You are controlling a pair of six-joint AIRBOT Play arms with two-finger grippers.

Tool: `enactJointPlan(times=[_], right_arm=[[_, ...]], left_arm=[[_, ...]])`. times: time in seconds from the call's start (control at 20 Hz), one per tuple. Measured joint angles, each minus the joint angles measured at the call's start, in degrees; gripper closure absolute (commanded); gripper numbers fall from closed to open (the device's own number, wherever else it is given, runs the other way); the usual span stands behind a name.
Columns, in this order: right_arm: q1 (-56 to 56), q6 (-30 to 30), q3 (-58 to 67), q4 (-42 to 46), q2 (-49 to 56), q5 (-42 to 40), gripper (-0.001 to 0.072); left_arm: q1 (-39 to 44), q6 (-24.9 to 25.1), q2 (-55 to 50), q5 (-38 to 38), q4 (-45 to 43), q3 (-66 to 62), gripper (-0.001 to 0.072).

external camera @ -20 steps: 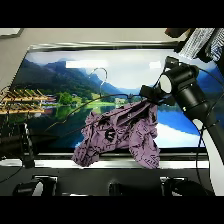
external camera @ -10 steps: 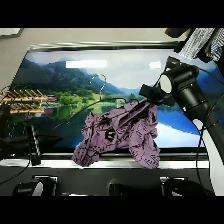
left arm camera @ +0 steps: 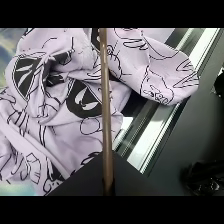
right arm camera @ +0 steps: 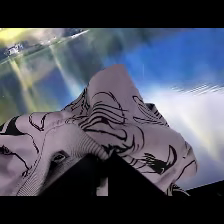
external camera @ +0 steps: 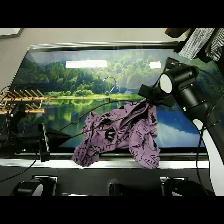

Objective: Fold the clothes and pants, and hang the long-sleeved shirts on hangers.

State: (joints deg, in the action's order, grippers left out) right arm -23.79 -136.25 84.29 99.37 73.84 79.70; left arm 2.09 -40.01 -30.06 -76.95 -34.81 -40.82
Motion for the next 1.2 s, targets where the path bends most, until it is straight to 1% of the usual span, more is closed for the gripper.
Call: enactJointPlan(times=[0.35,0.7,0.95,1.2], right_arm=[[0.0,-0.04,0.0,-0.09,-0.68,-0.07,0.0667],[0.0,0.44,0.59,-1.42,-4.09,0.37,0.0667],[0.02,3.54,5.44,-2.58,-5.49,5.16,0.0668],[0.02,6.38,13.57,-4.0,-5.81,11.5,0.0668]], left_arm=[[2.89,0.0,-2.03,3.69,-2.21,0.02,0.0685],[12.02,1.7,-7.04,12.26,-2.6,0.02,0.0684],[17.2,4.17,-9.84,17.9,-2.56,0.02,0.0684],[18.78,7.56,-12.15,20.61,-0.5,0.02,0.0683]])
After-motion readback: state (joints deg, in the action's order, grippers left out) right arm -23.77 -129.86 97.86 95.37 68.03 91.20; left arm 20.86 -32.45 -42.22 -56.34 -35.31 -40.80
